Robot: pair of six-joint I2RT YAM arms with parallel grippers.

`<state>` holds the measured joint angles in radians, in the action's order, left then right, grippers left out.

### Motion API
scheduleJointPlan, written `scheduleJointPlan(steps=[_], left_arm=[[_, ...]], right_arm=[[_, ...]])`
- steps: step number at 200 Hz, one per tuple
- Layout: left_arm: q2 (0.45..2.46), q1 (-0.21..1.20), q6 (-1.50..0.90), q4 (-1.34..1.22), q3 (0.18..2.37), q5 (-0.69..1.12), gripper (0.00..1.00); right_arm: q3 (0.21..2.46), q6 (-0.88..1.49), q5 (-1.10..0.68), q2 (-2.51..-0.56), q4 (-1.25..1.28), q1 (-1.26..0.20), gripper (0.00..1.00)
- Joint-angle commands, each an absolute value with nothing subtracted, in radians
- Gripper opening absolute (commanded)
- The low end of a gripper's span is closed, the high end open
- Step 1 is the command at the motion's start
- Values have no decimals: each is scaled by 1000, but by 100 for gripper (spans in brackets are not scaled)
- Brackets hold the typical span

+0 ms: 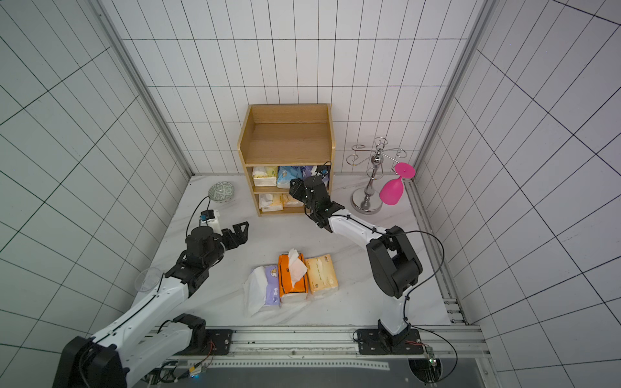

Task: Remove the tissue boxes from the shelf
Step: Pick up a box of tissues from the shelf.

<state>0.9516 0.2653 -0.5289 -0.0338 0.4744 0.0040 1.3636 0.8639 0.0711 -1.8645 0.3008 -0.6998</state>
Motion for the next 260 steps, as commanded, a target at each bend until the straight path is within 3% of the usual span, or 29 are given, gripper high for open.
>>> scheduleJointPlan(steps=[1, 42, 81, 107, 124, 215, 225, 238, 260], left_arm=[[920, 259, -509, -47, 459, 0, 98], [917, 260, -509, -49, 456, 8, 98], [917, 259, -506, -49, 458, 10, 98], [922, 259, -502, -48, 458, 10, 98], [923, 259, -497, -48, 459, 13, 98], [917, 259, -483, -39, 459, 8, 98], [917, 259, -481, -38, 459, 11, 98], [915, 259, -480, -38, 459, 12, 98], [911, 259, -477, -35, 459, 12, 98]], right_arm=[[1450, 884, 87, -1894, 346, -681, 60], [1468, 887, 112, -1928, 352, -680, 54], [1462, 879, 98, -1926, 353, -680, 31], [1433, 873, 84, -1900, 353, -683, 8], [1413, 868, 72, -1880, 345, -685, 0], [1237, 805, 9, -1710, 290, -726, 0], [1224, 796, -5, -1697, 283, -727, 10], [1213, 784, -24, -1686, 278, -726, 36], [1212, 762, -62, -1675, 265, -714, 58]])
